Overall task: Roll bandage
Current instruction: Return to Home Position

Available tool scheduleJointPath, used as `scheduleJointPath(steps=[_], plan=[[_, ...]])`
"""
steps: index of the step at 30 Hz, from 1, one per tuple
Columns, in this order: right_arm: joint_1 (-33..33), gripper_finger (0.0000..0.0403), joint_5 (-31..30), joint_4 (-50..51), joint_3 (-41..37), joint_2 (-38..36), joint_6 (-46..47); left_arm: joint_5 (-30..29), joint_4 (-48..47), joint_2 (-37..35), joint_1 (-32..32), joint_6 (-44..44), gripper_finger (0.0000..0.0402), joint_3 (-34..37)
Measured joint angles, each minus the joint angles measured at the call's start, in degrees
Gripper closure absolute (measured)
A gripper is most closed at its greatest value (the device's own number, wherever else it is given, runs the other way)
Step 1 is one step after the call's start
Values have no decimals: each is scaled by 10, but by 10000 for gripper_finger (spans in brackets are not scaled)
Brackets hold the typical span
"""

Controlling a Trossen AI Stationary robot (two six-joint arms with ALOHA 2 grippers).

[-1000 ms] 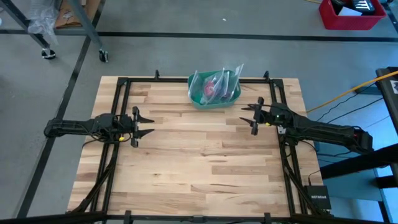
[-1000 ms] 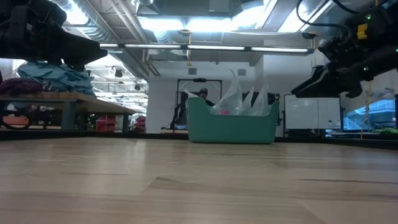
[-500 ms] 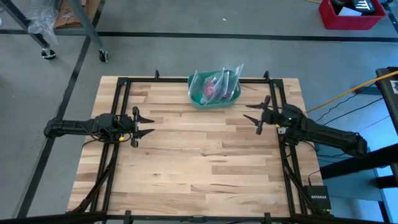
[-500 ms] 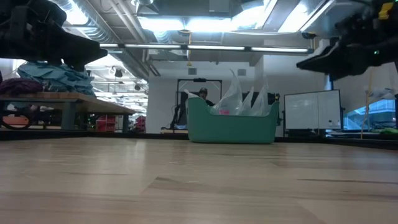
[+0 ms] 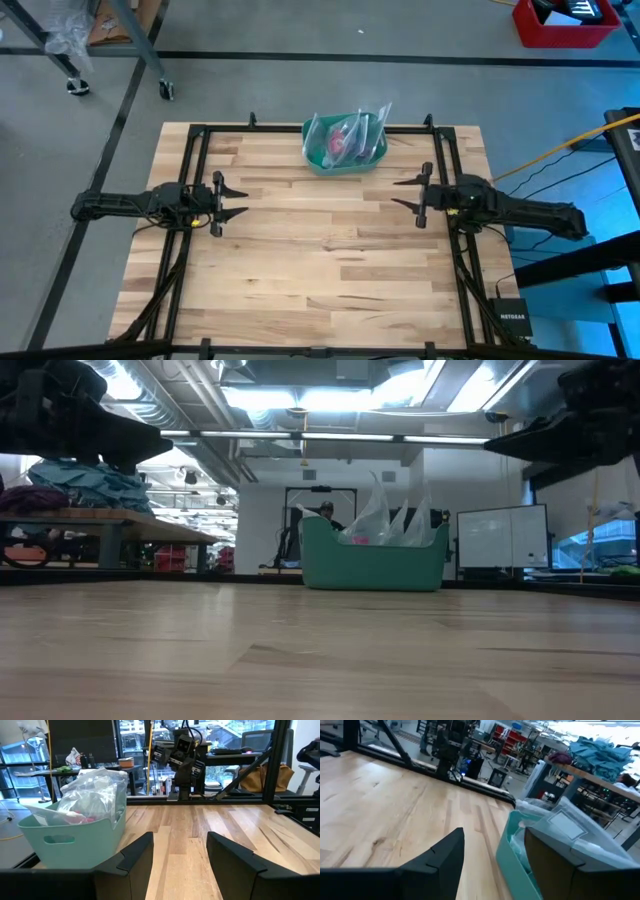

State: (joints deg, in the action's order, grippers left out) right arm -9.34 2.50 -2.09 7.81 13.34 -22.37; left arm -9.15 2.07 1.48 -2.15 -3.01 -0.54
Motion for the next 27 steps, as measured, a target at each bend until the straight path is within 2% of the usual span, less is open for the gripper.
scheduleJointPath(steps=[6, 11, 14, 19, 27], plan=[[0, 194, 0, 24, -2, -63, 0, 0, 0, 0, 0, 0, 226, 0], [0, 194, 0, -55, -66, -102, 0, 0, 0, 0, 0, 0, 226, 0], [0, 194, -2, -1, -71, -124, -2, 0, 0, 0, 0, 0, 226, 0], [0, 194, -30, 6, -71, -133, -4, -1, 0, 1, 0, 0, 226, 0], [0, 194, -29, 9, -72, -132, -4, -1, 0, -13, 0, 0, 226, 0]])
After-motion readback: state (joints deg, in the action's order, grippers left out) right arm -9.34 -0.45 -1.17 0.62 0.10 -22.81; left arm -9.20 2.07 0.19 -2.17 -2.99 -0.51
